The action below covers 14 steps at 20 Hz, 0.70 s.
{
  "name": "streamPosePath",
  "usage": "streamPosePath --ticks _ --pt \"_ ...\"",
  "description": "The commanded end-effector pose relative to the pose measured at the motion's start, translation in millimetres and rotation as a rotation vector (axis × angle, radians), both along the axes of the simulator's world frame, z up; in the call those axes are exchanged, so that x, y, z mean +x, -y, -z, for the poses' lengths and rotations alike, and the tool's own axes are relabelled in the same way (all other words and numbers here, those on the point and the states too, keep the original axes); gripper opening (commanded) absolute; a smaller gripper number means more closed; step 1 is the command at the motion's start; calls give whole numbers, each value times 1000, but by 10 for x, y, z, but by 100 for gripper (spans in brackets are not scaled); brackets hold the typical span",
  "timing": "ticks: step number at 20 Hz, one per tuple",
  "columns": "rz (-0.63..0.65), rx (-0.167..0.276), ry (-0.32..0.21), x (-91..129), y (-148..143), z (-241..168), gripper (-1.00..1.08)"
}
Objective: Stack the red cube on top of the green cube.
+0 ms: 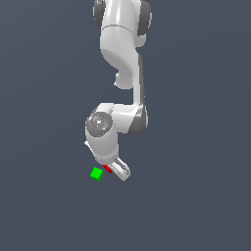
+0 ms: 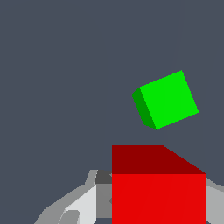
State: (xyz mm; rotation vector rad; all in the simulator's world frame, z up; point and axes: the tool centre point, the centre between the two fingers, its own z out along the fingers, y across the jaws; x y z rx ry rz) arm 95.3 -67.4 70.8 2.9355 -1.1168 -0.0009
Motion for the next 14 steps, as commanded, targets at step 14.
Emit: streamPosePath --ticks 14 --pt "-2 1 1 211 576 90 -100"
